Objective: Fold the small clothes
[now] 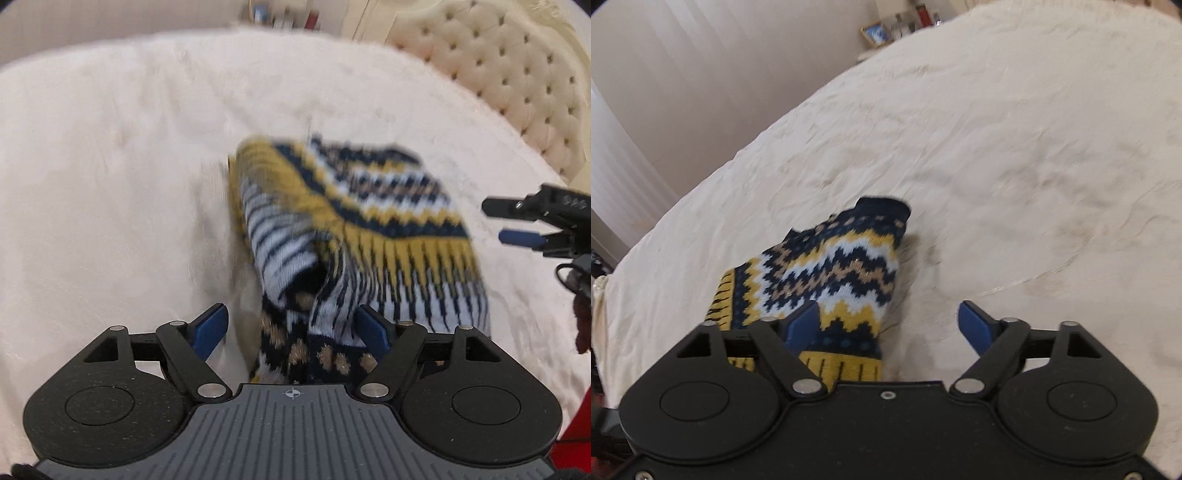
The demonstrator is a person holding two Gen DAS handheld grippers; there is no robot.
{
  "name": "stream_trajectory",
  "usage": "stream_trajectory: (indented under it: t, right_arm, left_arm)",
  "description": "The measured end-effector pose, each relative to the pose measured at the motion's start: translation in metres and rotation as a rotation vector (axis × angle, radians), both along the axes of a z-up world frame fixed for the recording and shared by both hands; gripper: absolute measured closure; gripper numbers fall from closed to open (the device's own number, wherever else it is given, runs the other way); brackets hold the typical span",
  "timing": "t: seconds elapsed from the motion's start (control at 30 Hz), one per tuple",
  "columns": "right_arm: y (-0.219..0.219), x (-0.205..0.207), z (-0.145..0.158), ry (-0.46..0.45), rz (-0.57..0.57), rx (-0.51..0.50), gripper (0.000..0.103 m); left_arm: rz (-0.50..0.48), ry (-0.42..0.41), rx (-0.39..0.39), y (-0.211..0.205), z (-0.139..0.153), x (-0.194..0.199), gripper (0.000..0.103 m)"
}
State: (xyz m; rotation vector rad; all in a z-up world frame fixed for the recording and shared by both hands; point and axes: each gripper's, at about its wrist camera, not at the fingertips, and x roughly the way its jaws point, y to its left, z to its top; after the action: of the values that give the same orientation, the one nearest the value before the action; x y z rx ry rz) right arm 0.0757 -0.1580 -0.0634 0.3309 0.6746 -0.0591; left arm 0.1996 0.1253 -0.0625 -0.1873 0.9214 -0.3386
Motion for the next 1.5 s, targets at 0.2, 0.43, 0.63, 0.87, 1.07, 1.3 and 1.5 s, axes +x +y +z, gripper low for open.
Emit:
stream_trajectory:
  t: [0.2, 0.43, 0.63, 0.87, 1.07, 1.3, 1.5]
  right_arm:
    - [0.005, -0.009, 0.012, -0.057, -0.045, -0.057, 0.008]
    - [0.025, -0.002, 0.011, -0.069, -0.015, -0.174, 0.001]
    - [0.033, 0.016, -0.009, 0.001, -0.029, -0.246, 0.001]
    - [0.050, 0.034, -0.046, 0.180, 0.098, -0.240, 0.001]
    - [0.054, 0.025, -0.039, 0.179, 0.110, -0.254, 0.001]
    - [0.045, -0.007, 0.001, 0.021, 0.029, -0.209, 0.001]
    - [0.042, -0.039, 0.018, -0.100, -0.028, -0.118, 0.001]
  left_arm:
    - [0.023, -0.212, 0.037, 0.001, 0.026, -0.023, 0.028]
    - [0.031, -0.184, 0.059, -0.010, 0.026, -0.021, 0.027]
    - [0.045, -0.171, 0.127, -0.020, 0.013, -0.001, 0.027]
    - [0.140, -0.019, 0.060, 0.008, -0.023, 0.012, 0.013]
    - [0.138, -0.029, 0.068, 0.011, -0.021, 0.004, 0.011]
    - [0.154, -0.068, 0.102, 0.008, -0.001, -0.013, 0.012]
    - [0.181, -0.120, 0.142, 0.005, 0.016, -0.032, 0.012]
